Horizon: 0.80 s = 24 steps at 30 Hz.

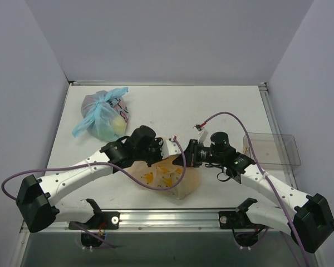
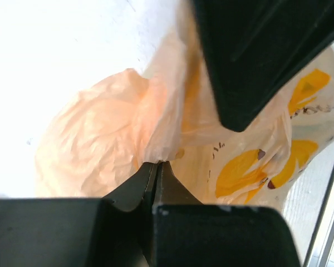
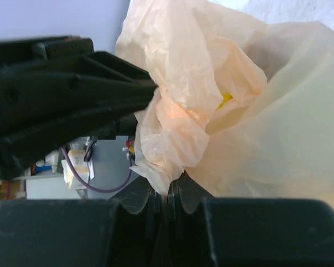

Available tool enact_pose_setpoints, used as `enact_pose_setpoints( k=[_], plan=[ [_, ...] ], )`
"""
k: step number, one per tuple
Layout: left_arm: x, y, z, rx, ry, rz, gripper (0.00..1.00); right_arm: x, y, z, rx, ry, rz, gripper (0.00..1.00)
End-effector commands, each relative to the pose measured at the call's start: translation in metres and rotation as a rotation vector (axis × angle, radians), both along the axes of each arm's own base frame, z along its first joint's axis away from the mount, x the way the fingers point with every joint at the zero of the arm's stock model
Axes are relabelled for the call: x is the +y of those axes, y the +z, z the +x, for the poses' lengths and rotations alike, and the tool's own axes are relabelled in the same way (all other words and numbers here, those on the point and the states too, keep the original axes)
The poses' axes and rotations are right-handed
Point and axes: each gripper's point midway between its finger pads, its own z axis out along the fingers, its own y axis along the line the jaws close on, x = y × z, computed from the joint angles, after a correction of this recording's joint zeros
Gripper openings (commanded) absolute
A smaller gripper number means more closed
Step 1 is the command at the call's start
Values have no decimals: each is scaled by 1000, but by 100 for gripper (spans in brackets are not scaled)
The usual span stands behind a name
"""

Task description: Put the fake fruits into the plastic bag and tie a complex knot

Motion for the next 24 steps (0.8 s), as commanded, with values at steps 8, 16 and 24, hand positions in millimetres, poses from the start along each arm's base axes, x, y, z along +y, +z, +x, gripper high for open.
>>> enact_pose_setpoints(
  k=[8, 16, 24],
  plan=[
    [8, 76, -80, 331, -255, -295, 0, -15, 47, 37, -259, -108, 11, 0],
    [9, 1, -100, 414, -179, -35, 0, -7, 72, 41, -209, -153, 153, 0],
    [7, 17, -48, 363, -1, -170, 0, -2, 61, 16, -308, -23, 101, 0]
  ],
)
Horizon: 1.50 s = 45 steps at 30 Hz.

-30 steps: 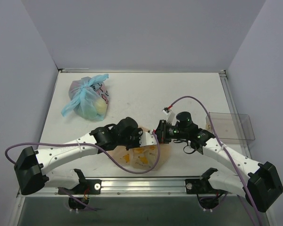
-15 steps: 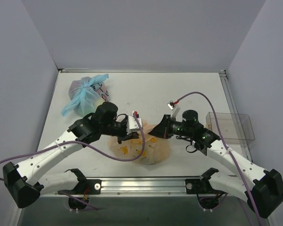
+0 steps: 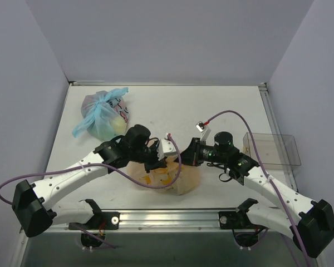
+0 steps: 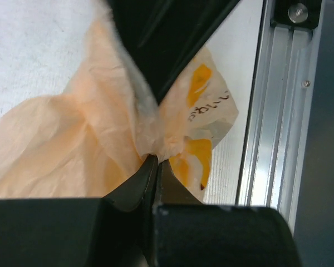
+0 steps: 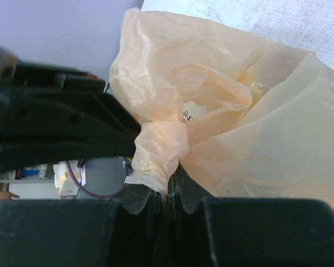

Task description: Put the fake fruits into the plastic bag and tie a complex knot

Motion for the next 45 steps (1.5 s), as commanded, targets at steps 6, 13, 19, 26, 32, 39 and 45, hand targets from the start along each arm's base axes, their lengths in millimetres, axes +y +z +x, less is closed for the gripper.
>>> enact_pose_setpoints(
  k=[6, 13, 19, 26, 32, 39, 45],
  plan=[
    [21, 20, -17, 134, 10, -151, 0, -1, 24, 2, -245, 32, 25, 0],
    [1, -28, -53, 130, -124, 23, 0, 0, 36, 11, -225, -17, 62, 0],
    [7, -59, -13, 11, 68, 151, 0, 4, 42, 2, -235, 26, 86, 0],
    [16, -34, -4, 42, 101, 0, 0, 0, 28, -8, -248, 69, 48, 0],
    [16, -54, -11, 38, 94, 69, 0, 4, 37, -8, -257, 73, 85, 0],
    [4, -80, -23, -75, 2, 168, 0, 7, 48, 1, -233, 34, 111, 0],
    [18, -100, 22, -210, 243, 275, 0, 7, 47, -6, -156, 29, 149, 0]
  ],
)
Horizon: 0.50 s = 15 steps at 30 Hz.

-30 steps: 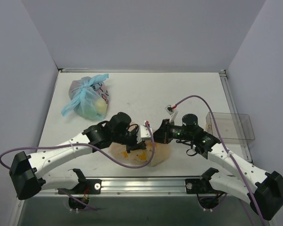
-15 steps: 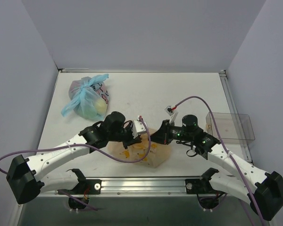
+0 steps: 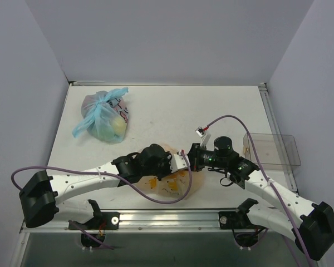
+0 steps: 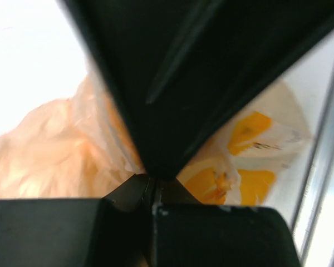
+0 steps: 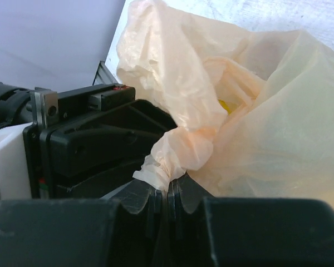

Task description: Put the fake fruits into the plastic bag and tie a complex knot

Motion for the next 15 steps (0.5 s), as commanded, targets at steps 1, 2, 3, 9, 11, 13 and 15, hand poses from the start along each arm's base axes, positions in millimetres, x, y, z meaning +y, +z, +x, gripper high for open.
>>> enact_pose_setpoints(
  k=[1, 2, 3, 9, 11, 13, 15],
  plan=[
    [49, -45, 33, -57, 260, 194, 0, 11, 62, 8, -121, 2, 189, 0],
    [50, -37, 42, -72, 301, 157, 0, 12, 60, 6, -105, 10, 191, 0],
    [45, -17, 53, -96, 341, 66, 0, 11, 54, 3, -68, 8, 189, 0],
    [38, 79, 68, -126, 335, -370, 0, 12, 44, -2, -32, 11, 200, 0],
    [28, 84, 50, -70, 250, -410, 0, 12, 45, 1, -47, 3, 198, 0],
    [26, 74, 36, -19, 198, -372, 0, 11, 47, 6, -69, -7, 189, 0],
    [30, 55, 20, 41, 158, -306, 0, 8, 51, 13, -83, -31, 187, 0]
  ],
)
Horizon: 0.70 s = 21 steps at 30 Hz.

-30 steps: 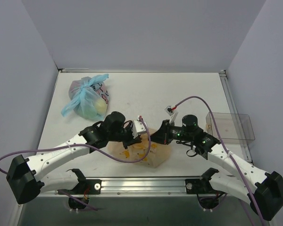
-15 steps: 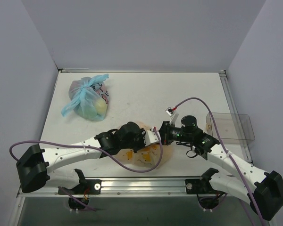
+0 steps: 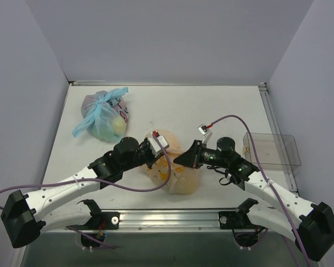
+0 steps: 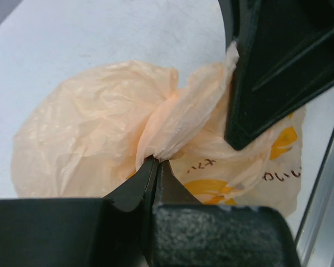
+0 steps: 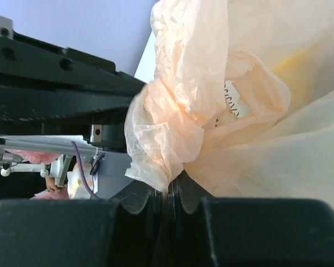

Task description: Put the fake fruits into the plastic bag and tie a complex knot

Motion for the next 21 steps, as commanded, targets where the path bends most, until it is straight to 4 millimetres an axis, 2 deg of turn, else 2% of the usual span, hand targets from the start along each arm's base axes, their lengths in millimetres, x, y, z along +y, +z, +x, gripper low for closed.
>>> enact_pose_setpoints(
  k=[1, 6, 8, 11, 16, 17, 18, 19, 20, 21],
  plan=[
    [1, -25, -27, 109, -95, 54, 0, 1, 36, 6, -100, 6, 71, 0],
    [14, -62, -48, 225, -120, 180, 0, -3, 38, 13, -111, -21, 73, 0],
    [15, -67, -51, 237, -126, 189, 0, -3, 36, 13, -109, -26, 69, 0],
    [4, -72, -61, 259, -159, 188, 0, -1, 34, 11, -101, -12, 76, 0],
    [-12, -97, -40, 284, -44, 214, 0, 6, 38, 0, -112, 44, 104, 0],
    [-11, -96, -31, 283, -3, 204, 0, 7, 37, -2, -108, 50, 106, 0],
    [-18, -87, -25, 278, 11, 145, 0, 8, 38, -3, -107, 55, 111, 0],
    [-23, -74, -19, 267, 2, 76, 0, 8, 36, -5, -106, 61, 109, 0],
    [-30, -61, -22, 282, -41, 1, 0, 8, 35, -6, -106, 63, 109, 0],
    [-34, -32, -13, 223, -54, -115, 0, 9, 35, -7, -109, 68, 112, 0]
  ],
)
